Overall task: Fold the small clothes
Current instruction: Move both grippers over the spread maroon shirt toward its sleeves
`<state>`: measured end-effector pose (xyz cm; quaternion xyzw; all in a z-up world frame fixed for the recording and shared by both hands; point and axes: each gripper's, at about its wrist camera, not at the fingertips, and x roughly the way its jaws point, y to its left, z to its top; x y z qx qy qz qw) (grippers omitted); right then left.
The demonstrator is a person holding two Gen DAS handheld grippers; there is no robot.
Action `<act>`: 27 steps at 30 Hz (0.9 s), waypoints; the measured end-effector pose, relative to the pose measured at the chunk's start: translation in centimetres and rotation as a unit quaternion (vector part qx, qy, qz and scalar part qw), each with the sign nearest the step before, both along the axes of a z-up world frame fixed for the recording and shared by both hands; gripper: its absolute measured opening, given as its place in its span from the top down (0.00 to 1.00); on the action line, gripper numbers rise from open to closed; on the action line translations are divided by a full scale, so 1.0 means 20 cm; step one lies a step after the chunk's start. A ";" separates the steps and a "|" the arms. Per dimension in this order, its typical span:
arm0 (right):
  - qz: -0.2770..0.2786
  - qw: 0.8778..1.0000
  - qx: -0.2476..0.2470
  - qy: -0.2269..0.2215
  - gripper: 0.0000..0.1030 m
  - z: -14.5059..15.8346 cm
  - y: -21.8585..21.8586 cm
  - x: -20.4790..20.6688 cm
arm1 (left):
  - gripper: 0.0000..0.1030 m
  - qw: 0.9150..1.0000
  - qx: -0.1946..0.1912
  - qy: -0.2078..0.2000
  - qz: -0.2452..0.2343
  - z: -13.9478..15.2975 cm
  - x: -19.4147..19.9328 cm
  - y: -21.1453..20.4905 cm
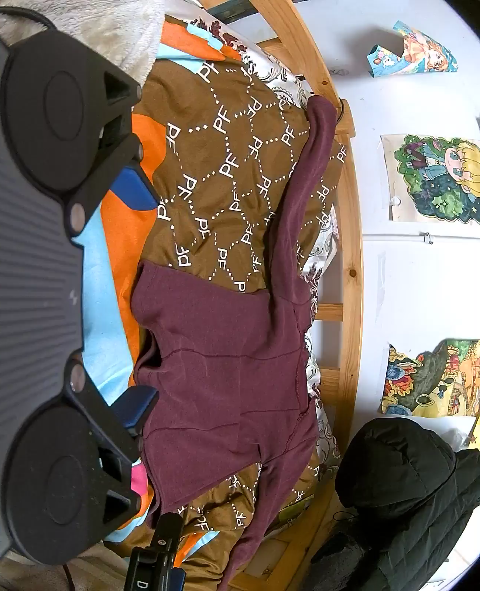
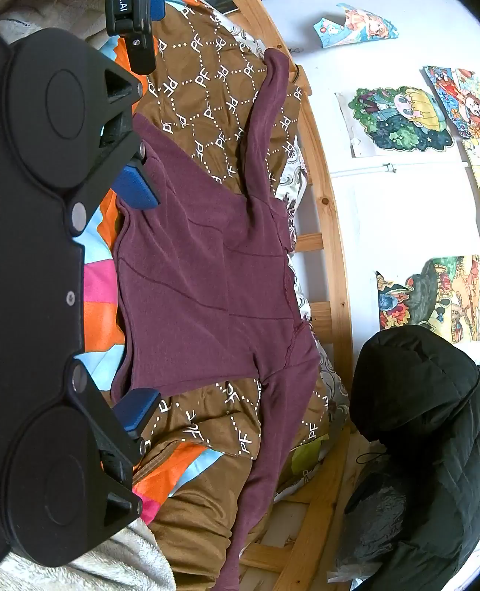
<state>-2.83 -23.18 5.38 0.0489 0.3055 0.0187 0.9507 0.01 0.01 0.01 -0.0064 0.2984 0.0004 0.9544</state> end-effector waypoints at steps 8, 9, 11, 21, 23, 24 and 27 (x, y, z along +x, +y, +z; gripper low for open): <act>0.000 1.000 0.000 0.000 0.00 0.00 0.00 0.00 | 0.01 1.000 0.000 0.000 0.001 0.00 0.00 0.00; 0.000 1.000 0.000 0.000 0.00 0.00 0.00 0.00 | 0.01 1.000 0.000 0.000 0.001 0.00 0.00 0.00; 0.000 1.000 0.000 0.000 0.00 0.00 0.00 0.00 | 0.01 1.000 0.001 0.000 0.000 0.00 0.00 0.00; 0.000 1.000 0.002 0.002 0.00 0.00 0.01 0.00 | 0.01 1.000 0.000 0.000 0.002 0.00 0.00 0.00; 0.000 1.000 0.002 0.002 0.00 0.01 0.01 0.00 | 0.01 1.000 0.000 0.002 0.003 -0.02 0.01 -0.01; 0.000 1.000 0.002 0.002 0.00 0.02 0.01 0.00 | 0.01 1.000 0.001 0.002 0.002 -0.02 0.01 0.01; 0.001 1.000 0.001 0.005 0.00 0.00 0.01 0.00 | 0.01 1.000 0.003 0.005 0.002 -0.03 0.01 0.01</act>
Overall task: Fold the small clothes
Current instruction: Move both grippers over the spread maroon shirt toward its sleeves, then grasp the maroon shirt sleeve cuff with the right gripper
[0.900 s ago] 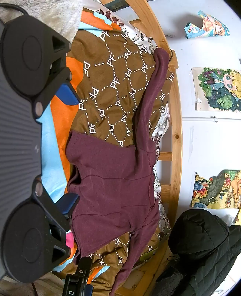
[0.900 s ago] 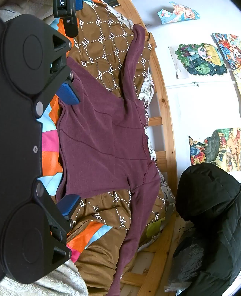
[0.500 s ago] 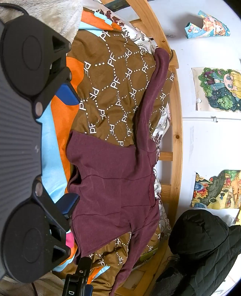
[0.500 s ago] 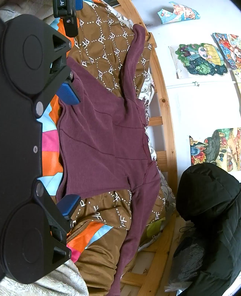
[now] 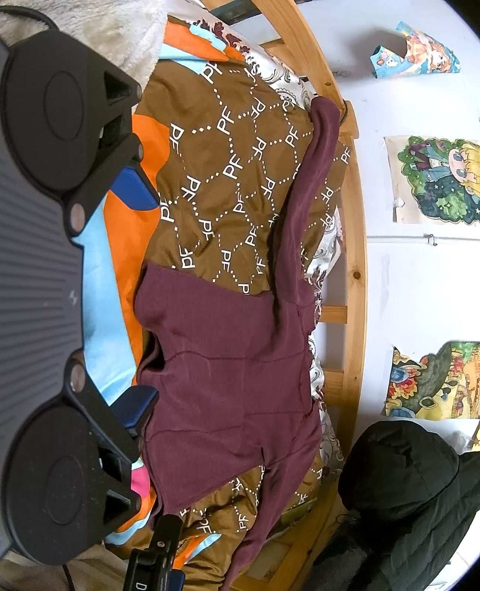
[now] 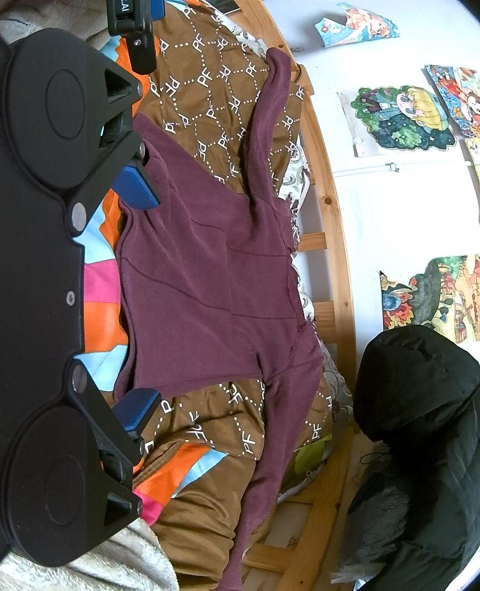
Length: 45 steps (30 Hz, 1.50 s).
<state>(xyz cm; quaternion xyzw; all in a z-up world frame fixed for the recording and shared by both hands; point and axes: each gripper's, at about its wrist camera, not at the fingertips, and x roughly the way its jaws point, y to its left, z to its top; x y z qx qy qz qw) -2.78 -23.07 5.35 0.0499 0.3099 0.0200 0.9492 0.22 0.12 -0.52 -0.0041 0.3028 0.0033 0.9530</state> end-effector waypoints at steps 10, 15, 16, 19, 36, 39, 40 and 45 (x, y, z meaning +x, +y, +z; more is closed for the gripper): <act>0.001 1.000 -0.008 0.029 0.00 -0.01 0.02 0.06 | 0.01 0.999 0.016 0.041 0.007 -0.03 0.07 -0.02; 0.005 0.999 -0.009 0.040 0.00 0.00 0.00 0.13 | 0.01 0.998 0.016 0.060 0.009 -0.01 0.16 -0.02; 0.004 0.999 -0.014 0.040 0.00 0.00 0.00 0.15 | 0.01 0.998 0.018 0.062 0.009 -0.01 0.18 -0.02; 0.001 0.999 -0.025 0.042 0.00 0.00 -0.02 0.21 | 0.01 0.997 0.026 0.070 0.005 0.01 0.27 -0.04; -0.056 0.996 -0.031 0.061 0.00 0.00 -0.34 0.71 | 0.01 0.995 0.035 0.087 -0.042 0.03 0.97 -0.16; -0.075 0.994 -0.025 0.072 0.00 -0.02 -0.39 0.80 | 0.01 0.995 0.042 0.077 -0.053 0.00 1.09 -0.20; -0.083 0.994 -0.021 0.074 0.00 -0.03 -0.41 0.83 | 0.01 0.995 0.044 0.075 -0.057 -0.02 1.12 -0.21; -0.138 0.989 0.005 0.049 0.00 -0.11 -0.55 0.92 | 0.01 0.995 0.033 0.082 -0.054 -0.14 1.24 -0.25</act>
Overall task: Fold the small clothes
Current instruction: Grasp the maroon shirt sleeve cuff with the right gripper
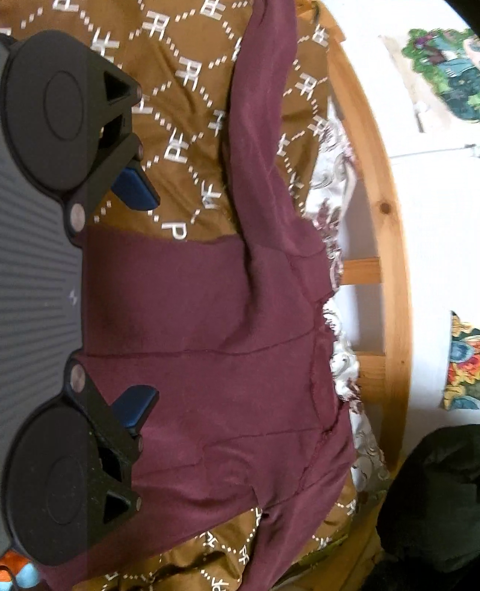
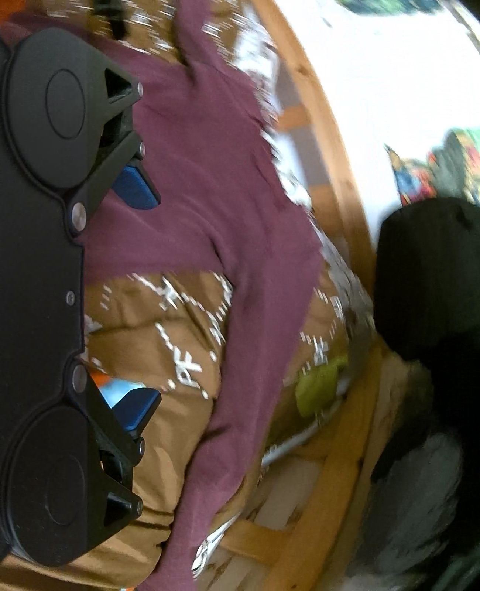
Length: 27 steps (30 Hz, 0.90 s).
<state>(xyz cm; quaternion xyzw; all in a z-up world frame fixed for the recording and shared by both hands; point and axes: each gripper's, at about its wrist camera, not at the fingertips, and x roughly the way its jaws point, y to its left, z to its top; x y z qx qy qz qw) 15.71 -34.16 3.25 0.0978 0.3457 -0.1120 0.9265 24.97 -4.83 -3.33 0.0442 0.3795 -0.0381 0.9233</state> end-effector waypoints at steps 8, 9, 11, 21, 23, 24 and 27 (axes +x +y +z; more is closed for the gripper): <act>-0.128 0.989 0.047 -0.057 0.00 -0.10 -0.22 0.02 | 0.01 1.000 -0.007 0.028 -0.004 -0.11 0.07 0.03; -0.138 0.987 0.050 -0.061 0.00 -0.10 -0.23 0.01 | 0.01 0.999 -0.015 0.034 -0.002 -0.12 0.08 0.03; -0.156 0.984 0.051 -0.066 0.00 -0.12 -0.24 -0.01 | 0.01 0.999 -0.027 0.047 0.002 -0.15 0.10 0.05; -0.236 0.967 0.001 -0.095 0.00 -0.13 -0.28 -0.07 | 0.01 0.996 -0.045 0.079 0.026 -0.21 0.11 0.12; -0.268 0.957 0.009 -0.107 0.00 -0.12 -0.32 -0.12 | 0.01 0.995 -0.061 0.076 0.034 -0.21 0.09 0.14; -0.283 0.952 0.016 -0.114 0.00 -0.12 -0.35 -0.14 | 0.01 0.994 -0.067 0.072 0.035 -0.20 0.09 0.15; -0.338 0.930 0.028 -0.141 0.00 -0.10 -0.42 -0.22 | 0.01 0.995 -0.074 0.060 0.028 -0.19 0.06 0.14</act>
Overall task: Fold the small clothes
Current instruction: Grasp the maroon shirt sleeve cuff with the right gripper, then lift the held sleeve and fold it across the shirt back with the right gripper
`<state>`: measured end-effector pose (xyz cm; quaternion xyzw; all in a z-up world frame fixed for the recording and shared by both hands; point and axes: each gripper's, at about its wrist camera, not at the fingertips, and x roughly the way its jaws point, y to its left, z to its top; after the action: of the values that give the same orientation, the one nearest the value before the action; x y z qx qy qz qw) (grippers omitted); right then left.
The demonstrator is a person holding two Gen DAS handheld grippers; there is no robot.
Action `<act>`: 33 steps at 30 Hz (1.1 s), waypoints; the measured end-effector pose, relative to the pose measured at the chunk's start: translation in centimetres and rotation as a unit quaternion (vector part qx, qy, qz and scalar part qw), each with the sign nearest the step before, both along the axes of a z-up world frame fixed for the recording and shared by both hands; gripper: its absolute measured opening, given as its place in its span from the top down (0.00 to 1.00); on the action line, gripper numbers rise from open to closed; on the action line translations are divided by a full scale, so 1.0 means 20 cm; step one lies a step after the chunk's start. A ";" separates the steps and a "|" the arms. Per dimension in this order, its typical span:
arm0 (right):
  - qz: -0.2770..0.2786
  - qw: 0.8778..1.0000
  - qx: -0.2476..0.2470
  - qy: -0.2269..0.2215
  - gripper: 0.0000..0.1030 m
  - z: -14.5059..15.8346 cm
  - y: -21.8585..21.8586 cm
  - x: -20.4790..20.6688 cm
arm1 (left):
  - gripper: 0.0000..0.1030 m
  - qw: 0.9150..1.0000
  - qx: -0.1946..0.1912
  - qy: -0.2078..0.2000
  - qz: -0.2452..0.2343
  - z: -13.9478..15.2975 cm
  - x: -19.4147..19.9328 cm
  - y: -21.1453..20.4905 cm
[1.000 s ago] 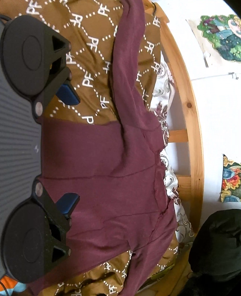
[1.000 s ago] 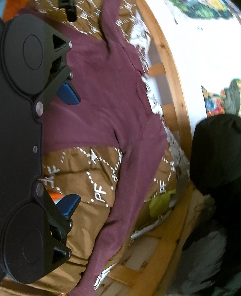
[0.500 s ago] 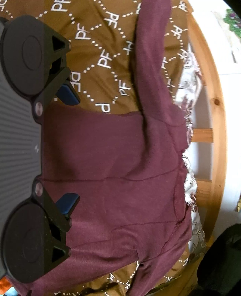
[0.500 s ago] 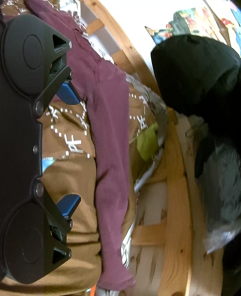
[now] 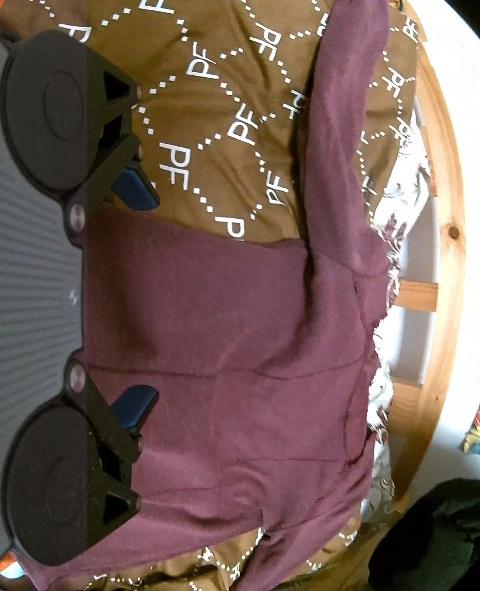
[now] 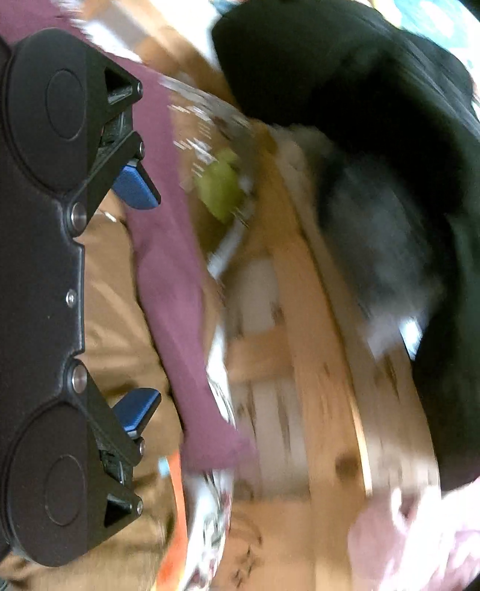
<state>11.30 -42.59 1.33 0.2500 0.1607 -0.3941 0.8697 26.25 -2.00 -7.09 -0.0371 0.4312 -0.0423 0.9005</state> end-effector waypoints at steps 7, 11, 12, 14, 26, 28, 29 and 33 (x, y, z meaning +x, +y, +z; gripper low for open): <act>-0.064 0.995 0.071 -0.014 0.00 -0.06 -0.18 -0.03 | 0.01 0.999 0.024 -0.003 -0.022 -0.02 -0.03 -0.06; -0.083 0.992 0.085 -0.032 0.00 -0.08 -0.26 -0.01 | 0.01 0.999 0.032 -0.002 -0.028 -0.03 -0.05 -0.07; -0.094 0.990 0.093 -0.041 0.01 -0.09 -0.30 -0.01 | 0.01 0.999 0.033 -0.003 -0.029 -0.03 -0.05 -0.07; -0.122 0.986 0.100 -0.052 0.07 -0.12 -0.36 -0.02 | 0.01 0.999 0.036 -0.006 -0.031 -0.03 -0.05 -0.08; -0.156 0.987 0.016 -0.024 0.92 -0.09 -0.33 -0.01 | 0.01 1.000 0.018 -0.012 -0.012 0.02 -0.06 -0.05; -0.119 0.991 -0.050 -0.023 0.93 -0.03 -0.23 0.03 | 0.01 1.000 0.023 -0.009 0.001 0.02 -0.06 -0.04; -0.096 0.991 -0.085 -0.022 0.93 -0.01 -0.18 0.05 | 0.01 1.000 0.027 -0.008 0.006 0.02 -0.05 -0.04; 0.029 0.971 -0.236 -0.029 0.94 0.06 0.12 0.16 | 0.01 0.999 0.028 -0.006 0.030 0.04 -0.04 0.00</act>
<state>14.60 -40.16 2.61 0.0444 0.0447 -0.3881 0.9195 25.51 -1.91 -6.27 -0.0243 0.4259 -0.0031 0.9044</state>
